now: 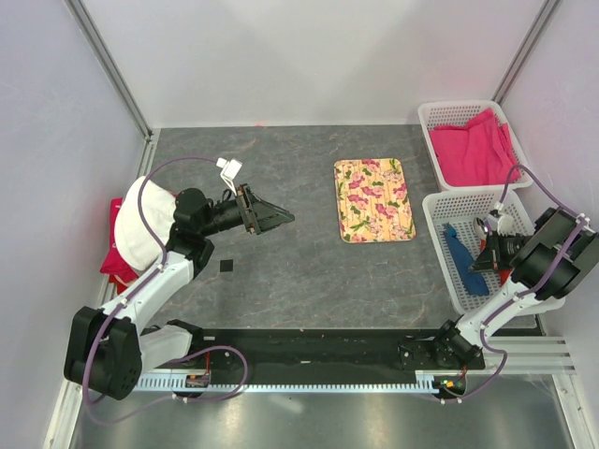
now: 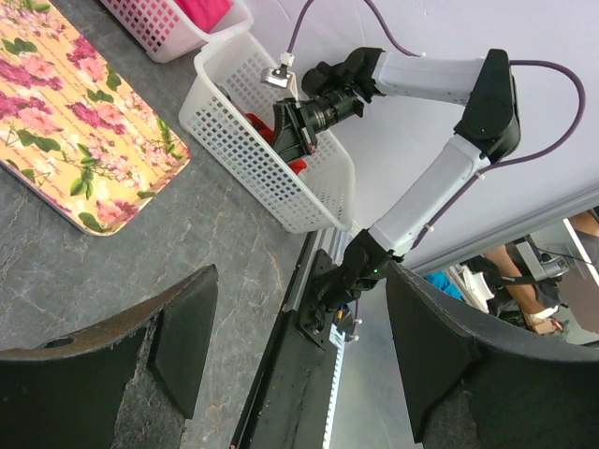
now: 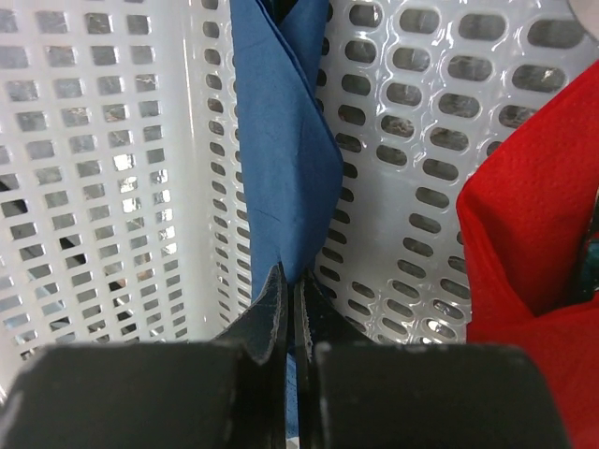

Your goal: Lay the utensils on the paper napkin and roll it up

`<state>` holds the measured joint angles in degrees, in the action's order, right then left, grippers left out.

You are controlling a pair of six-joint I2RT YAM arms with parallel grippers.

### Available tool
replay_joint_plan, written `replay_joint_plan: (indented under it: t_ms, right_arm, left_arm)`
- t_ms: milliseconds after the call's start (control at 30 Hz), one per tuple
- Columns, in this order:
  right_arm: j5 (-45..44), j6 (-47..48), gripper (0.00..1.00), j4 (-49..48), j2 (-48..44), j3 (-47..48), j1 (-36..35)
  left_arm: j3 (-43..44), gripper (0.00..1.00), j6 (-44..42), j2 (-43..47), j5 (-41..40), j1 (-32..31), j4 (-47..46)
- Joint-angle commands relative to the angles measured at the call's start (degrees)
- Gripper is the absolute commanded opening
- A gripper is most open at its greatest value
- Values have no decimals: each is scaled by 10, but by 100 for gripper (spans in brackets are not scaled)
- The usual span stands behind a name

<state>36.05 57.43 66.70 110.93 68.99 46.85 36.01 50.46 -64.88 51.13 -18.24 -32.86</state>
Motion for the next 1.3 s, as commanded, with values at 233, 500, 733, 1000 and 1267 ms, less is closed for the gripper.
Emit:
replay_joint_plan:
  t_ms: [233,500,733,1000,1267]
  right_arm:
    - [-70,-36,8,-143,-78,-55,-20]
    - [-105,-48,40,-162,-91,-64,-23]
    - [-116,-50,53,-157,-108,-51,-23]
    - [-114,-45,63,-126,-142,-23,-23]
    - [-85,-35,74,-75,-177,8,-29]
  left_arm:
    - [26,79,-28,-2,10,-2,2]
    - [38,79,-36,-5,13,-3,12]
    - [37,79,-39,-4,15,-3,12]
    - [35,79,-40,-2,15,-2,5]
    - [24,79,-41,8,13,-2,-5]
